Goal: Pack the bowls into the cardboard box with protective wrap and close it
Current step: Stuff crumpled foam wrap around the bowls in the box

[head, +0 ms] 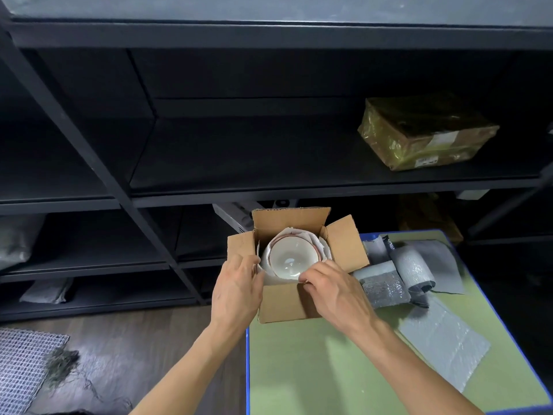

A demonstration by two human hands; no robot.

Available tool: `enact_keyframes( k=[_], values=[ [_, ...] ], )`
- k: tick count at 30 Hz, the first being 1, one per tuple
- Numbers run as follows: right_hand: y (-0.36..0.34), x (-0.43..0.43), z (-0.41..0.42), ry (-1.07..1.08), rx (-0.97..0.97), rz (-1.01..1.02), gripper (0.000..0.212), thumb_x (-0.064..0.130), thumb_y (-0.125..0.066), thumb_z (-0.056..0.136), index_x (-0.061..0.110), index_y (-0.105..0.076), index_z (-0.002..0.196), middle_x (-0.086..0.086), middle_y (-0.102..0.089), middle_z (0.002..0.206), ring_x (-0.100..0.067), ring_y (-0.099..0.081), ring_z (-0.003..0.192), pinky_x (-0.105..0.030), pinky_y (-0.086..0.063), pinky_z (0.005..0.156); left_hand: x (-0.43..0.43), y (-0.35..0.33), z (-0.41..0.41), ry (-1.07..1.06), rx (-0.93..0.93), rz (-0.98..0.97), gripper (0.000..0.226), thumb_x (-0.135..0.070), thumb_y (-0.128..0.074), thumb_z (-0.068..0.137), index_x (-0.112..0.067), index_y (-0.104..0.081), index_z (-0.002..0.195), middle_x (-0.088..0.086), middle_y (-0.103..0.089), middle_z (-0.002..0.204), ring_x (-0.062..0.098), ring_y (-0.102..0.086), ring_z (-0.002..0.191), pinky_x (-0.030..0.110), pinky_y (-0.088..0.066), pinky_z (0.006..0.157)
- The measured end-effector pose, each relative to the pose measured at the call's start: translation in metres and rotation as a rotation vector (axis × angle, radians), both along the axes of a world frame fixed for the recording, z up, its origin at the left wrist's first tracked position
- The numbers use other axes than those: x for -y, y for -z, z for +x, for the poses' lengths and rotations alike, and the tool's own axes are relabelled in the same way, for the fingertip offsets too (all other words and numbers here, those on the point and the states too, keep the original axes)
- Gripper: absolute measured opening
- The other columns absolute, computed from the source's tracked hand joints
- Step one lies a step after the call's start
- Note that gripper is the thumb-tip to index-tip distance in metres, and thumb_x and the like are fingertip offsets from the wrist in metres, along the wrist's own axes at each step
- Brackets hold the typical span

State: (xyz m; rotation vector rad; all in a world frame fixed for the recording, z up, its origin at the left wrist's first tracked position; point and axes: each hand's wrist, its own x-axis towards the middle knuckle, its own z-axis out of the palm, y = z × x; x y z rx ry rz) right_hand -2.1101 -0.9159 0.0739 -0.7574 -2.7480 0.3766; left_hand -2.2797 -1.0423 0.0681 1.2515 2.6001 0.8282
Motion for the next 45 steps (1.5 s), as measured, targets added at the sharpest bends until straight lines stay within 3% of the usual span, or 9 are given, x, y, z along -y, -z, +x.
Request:
enact_keyframes(
  k=[9,14,19,25,30,33,37,41,45],
  values=[
    [0.003,0.013,0.006,0.034,-0.035,-0.030,0.011,0.019,-0.058,0.094,0.021,-0.068,0.098,0.012,-0.058,0.095,-0.014,-0.056,0.092,-0.032,-0.049,0.059,-0.002,0.002,0.015,0.052,0.000,0.078,0.014,-0.020,-0.060,0.093,-0.022,-0.063,0.107,-0.009,-0.058,0.095,0.013,-0.053,0.085,0.027,-0.044,0.062],
    [-0.006,0.013,0.027,0.049,-0.054,-0.040,0.008,0.024,-0.060,0.096,0.023,-0.067,0.098,0.012,-0.059,0.096,-0.011,-0.052,0.091,-0.028,-0.048,0.066,-0.010,-0.004,0.042,0.206,0.005,0.154,0.011,-0.024,-0.055,0.097,-0.021,-0.063,0.091,-0.009,-0.060,0.080,0.015,-0.052,0.075,0.039,-0.048,0.062],
    [-0.010,-0.004,0.067,0.132,-0.030,-0.057,0.016,0.035,-0.057,0.098,0.025,-0.058,0.085,0.012,-0.053,0.081,-0.011,-0.052,0.080,-0.026,-0.041,0.059,-0.028,-0.006,0.081,0.391,0.052,0.166,0.020,-0.034,-0.047,0.099,-0.025,-0.059,0.086,-0.011,-0.060,0.073,0.011,-0.057,0.071,0.039,-0.047,0.062],
    [0.001,-0.042,0.125,0.220,0.055,-0.173,0.016,0.038,-0.051,0.100,0.029,-0.062,0.091,0.013,-0.061,0.087,-0.010,-0.058,0.084,-0.031,-0.048,0.067,-0.056,0.001,0.136,0.513,0.080,0.111,0.017,-0.035,-0.045,0.100,-0.027,-0.060,0.095,-0.008,-0.059,0.080,0.014,-0.056,0.071,0.038,-0.046,0.060],
    [0.019,-0.075,0.176,0.387,0.094,-0.284,0.011,0.034,-0.054,0.100,0.030,-0.064,0.097,0.014,-0.063,0.097,-0.012,-0.059,0.094,-0.032,-0.048,0.072,-0.082,0.015,0.173,0.562,0.069,-0.011,0.022,-0.038,-0.044,0.098,-0.031,-0.059,0.112,-0.010,-0.059,0.097,0.013,-0.057,0.092,0.029,-0.045,0.070],
    [0.022,-0.097,0.197,0.467,0.050,-0.338,0.012,0.031,-0.059,0.097,0.028,-0.066,0.106,0.010,-0.065,0.100,-0.017,-0.060,0.096,-0.035,-0.050,0.076,-0.097,0.022,0.187,0.552,0.054,-0.070,0.028,-0.037,-0.044,0.097,-0.028,-0.059,0.119,-0.006,-0.060,0.107,0.018,-0.058,0.098,0.033,-0.049,0.076],
    [0.025,-0.133,0.202,0.559,0.040,-0.311,0.036,0.036,-0.059,0.097,0.021,-0.058,0.130,0.001,-0.059,0.121,-0.024,-0.052,0.116,-0.038,-0.050,0.081,-0.110,0.029,0.202,0.499,0.049,-0.120,0.029,-0.036,-0.045,0.096,-0.027,-0.059,0.120,-0.004,-0.058,0.106,0.021,-0.057,0.098,0.034,-0.049,0.076],
    [0.030,-0.163,0.186,0.584,0.230,-0.394,0.077,0.057,-0.053,0.094,0.015,-0.028,0.153,-0.011,-0.039,0.145,-0.034,-0.039,0.130,-0.043,-0.045,0.093,-0.116,0.032,0.215,0.428,0.068,-0.114,0.028,-0.031,-0.048,0.096,-0.025,-0.061,0.120,-0.002,-0.059,0.105,0.022,-0.057,0.096,0.032,-0.046,0.077],
    [0.042,-0.175,0.167,0.574,0.320,-0.492,0.100,0.066,-0.060,0.085,0.015,-0.012,0.156,-0.019,-0.041,0.142,-0.040,-0.047,0.126,-0.046,-0.046,0.095,-0.116,0.033,0.220,0.353,0.090,-0.099,0.028,-0.030,-0.048,0.096,-0.025,-0.063,0.119,-0.004,-0.061,0.105,0.021,-0.059,0.096,0.032,-0.047,0.079]
  ],
)
